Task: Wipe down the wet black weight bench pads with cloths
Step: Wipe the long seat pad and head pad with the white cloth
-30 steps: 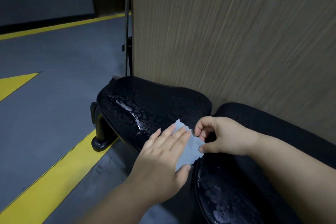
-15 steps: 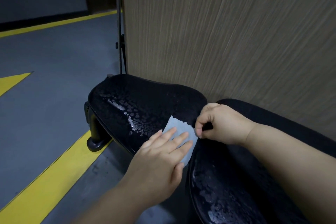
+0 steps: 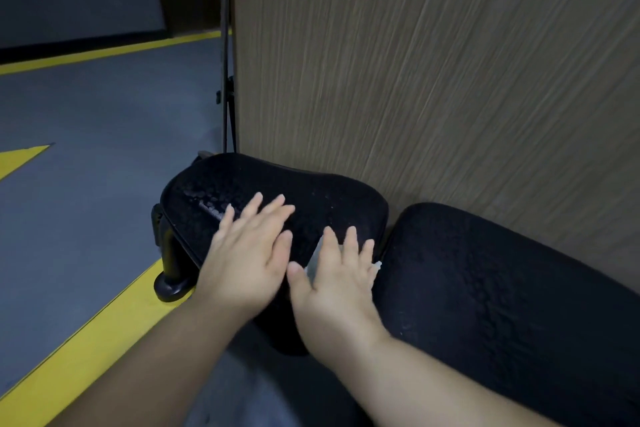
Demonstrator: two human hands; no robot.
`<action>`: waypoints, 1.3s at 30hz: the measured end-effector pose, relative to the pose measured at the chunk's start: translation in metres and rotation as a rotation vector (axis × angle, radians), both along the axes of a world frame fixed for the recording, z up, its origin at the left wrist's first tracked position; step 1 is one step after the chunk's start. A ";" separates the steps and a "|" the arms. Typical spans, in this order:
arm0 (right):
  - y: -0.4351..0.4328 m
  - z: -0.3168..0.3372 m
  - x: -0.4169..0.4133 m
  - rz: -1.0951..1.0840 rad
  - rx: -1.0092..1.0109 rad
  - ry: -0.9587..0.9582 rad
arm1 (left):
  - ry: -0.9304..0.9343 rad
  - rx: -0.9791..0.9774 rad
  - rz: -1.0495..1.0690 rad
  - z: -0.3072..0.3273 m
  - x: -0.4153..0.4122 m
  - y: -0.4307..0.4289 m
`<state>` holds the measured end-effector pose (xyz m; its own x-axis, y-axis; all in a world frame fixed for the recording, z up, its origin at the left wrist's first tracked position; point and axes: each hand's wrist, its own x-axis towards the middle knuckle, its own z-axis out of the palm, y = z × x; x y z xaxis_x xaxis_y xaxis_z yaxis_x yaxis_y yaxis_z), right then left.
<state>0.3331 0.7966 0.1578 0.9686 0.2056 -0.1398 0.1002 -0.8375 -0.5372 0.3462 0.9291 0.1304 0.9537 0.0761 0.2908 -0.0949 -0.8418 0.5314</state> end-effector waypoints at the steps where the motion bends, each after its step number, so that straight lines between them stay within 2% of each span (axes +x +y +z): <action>1: 0.006 -0.005 0.002 -0.040 -0.031 -0.007 | 0.036 0.021 -0.009 0.002 0.006 0.003; 5: 0.011 -0.013 0.013 -0.131 -0.105 -0.034 | 0.158 0.145 -0.063 0.001 0.022 0.006; 9: 0.009 -0.015 0.022 -0.149 -0.123 -0.049 | 0.176 0.258 -0.063 -0.003 0.024 0.007; 22: -0.012 -0.015 0.132 -0.220 -0.233 -0.057 | 0.118 0.234 -0.057 -0.008 0.026 0.008; 28: -0.027 -0.022 0.188 -0.269 -0.220 0.010 | 0.103 0.239 -0.053 -0.011 0.028 0.009; 32: -0.023 -0.019 0.175 -0.311 -0.225 0.064 | 0.112 0.244 -0.044 -0.010 0.026 0.008; 39: -0.002 -0.015 0.078 -0.176 -0.297 -0.024 | 0.118 0.251 -0.019 -0.008 0.027 0.007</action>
